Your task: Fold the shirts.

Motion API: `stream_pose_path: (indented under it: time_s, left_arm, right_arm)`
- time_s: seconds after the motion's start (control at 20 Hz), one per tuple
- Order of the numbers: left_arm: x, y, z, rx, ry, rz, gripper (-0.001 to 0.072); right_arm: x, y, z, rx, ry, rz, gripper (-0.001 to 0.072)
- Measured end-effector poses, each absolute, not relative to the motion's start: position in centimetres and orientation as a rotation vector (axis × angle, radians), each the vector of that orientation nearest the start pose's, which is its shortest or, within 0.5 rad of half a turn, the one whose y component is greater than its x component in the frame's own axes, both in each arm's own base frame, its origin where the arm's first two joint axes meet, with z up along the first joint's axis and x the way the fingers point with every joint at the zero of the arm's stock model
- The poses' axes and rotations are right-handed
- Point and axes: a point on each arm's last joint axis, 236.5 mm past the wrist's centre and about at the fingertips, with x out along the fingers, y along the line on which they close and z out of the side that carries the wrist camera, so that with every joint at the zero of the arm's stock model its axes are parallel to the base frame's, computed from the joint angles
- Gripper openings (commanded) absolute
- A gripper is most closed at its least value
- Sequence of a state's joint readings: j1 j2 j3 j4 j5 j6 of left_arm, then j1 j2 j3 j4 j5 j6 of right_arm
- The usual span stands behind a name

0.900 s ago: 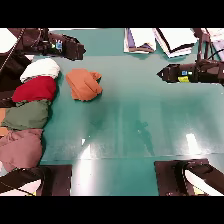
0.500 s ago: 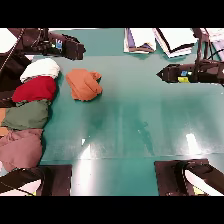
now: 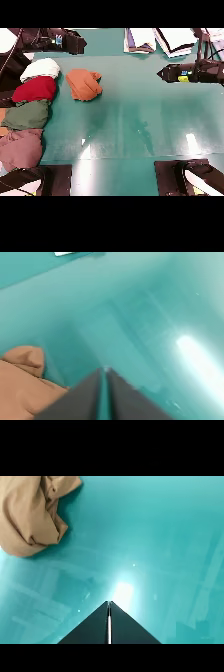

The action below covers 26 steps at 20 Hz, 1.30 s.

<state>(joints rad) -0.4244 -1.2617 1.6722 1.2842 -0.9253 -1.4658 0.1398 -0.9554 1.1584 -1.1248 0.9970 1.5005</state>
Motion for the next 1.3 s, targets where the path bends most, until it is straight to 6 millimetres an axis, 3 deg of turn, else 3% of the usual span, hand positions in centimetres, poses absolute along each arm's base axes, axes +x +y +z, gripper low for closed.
stream_pose_path:
  time_s: [0.15,0.25,0.4,0.55,0.6,0.65,0.75,0.9,1.0,1.05,1.15,1.3]
  left_arm:
    - [44.8,-22.7,24.2,0.011,0.594,-0.504,0.0629]
    - [46.6,-20.5,19.6,0.017,0.704,-0.414,0.063]
    - [48.6,-17.8,11.2,-0.006,0.892,-0.308,0.0629]
    - [49.4,-17.2,4.2,-0.034,1.029,-0.266,0.0628]
    - [49.6,-17.2,2.5,-0.046,1.06,-0.259,0.0591]
    - [49.7,-17.3,1.4,-0.057,1.077,-0.256,0.0467]
    - [50.2,-17.4,0.2,-0.075,1.088,-0.25,0.0017]
    - [51.4,-17.7,1.6,-0.086,1.056,-0.255,0.0023]
    - [52.4,-17.8,5.1,-0.087,0.997,-0.263,0.0022]
    - [52.9,-17.9,7.9,-0.087,0.944,-0.27,0.0022]
    - [53.0,-17.8,15.7,-0.083,0.792,-0.297,0.0022]
    - [49.6,-17.6,28.3,-0.056,0.546,-0.346,0.0021]
  right_arm:
    - [37.1,13.9,17.4,0.265,0.782,0.417,0.0017]
    - [37.2,14.0,17.5,0.271,0.778,0.419,0.0017]
    - [37.2,14.1,17.6,0.279,0.774,0.423,0.0017]
    - [37.2,14.2,17.7,0.286,0.772,0.427,0.0017]
    - [37.2,14.3,17.8,0.289,0.772,0.428,0.0017]
    - [37.2,14.3,17.8,0.289,0.772,0.428,0.0017]
    - [37.2,14.3,17.8,0.292,0.771,0.43,0.0017]
    - [37.3,14.4,18.5,0.29,0.757,0.432,0.0017]
    - [37.5,14.4,20.2,0.286,0.72,0.439,0.0017]
    - [37.6,14.4,21.5,0.278,0.694,0.443,0.0017]
    - [37.8,14.1,24.7,0.249,0.628,0.444,0.0017]
    - [37.8,12.9,29.7,0.181,0.519,0.421,0.0017]
